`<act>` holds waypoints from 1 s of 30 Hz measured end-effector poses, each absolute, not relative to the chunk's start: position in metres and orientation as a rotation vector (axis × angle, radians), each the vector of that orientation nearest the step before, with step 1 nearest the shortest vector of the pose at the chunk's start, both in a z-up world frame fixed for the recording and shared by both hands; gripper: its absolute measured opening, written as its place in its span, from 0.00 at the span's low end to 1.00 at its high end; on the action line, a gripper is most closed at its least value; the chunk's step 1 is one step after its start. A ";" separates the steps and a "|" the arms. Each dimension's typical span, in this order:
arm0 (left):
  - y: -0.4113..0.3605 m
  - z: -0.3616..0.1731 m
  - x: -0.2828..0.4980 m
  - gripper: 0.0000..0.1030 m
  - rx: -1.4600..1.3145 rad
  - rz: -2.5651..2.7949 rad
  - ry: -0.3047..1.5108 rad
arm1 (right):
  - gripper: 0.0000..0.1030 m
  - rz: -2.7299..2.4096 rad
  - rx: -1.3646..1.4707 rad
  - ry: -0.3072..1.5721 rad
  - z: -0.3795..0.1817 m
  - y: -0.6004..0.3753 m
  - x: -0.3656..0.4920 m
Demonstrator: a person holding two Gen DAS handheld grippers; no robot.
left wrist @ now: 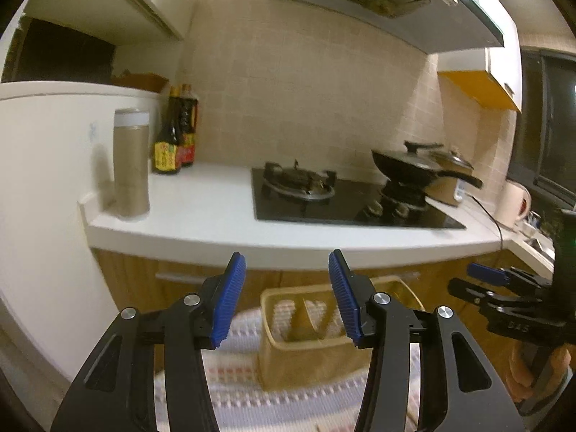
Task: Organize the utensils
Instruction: 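Move both open tools back down to the wooden chopsticks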
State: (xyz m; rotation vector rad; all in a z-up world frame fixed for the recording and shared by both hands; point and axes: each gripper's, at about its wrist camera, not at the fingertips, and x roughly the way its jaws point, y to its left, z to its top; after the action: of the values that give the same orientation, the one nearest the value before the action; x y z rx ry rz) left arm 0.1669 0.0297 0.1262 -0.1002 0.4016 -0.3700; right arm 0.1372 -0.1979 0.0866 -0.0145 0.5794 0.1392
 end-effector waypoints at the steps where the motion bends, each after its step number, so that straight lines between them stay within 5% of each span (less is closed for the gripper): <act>1: 0.028 0.125 0.162 0.46 -0.094 -0.378 0.416 | 0.61 0.146 -0.021 0.614 0.084 -0.196 0.133; 17: -0.002 0.010 0.143 0.46 0.066 -0.412 0.882 | 0.60 0.268 0.082 1.132 -0.013 -0.203 0.116; 23: 0.003 -0.035 0.147 0.37 0.049 -0.433 1.029 | 0.37 0.321 0.152 1.249 -0.048 -0.192 0.115; 30: -0.011 -0.053 0.141 0.37 0.120 -0.437 1.062 | 0.34 0.326 0.229 1.291 -0.064 -0.187 0.118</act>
State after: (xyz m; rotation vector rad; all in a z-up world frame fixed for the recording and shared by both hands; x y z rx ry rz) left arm 0.1414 -0.0110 -0.0529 0.1196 1.0618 -0.4368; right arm 0.1179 -0.1865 -0.0639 0.2291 1.2913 0.3258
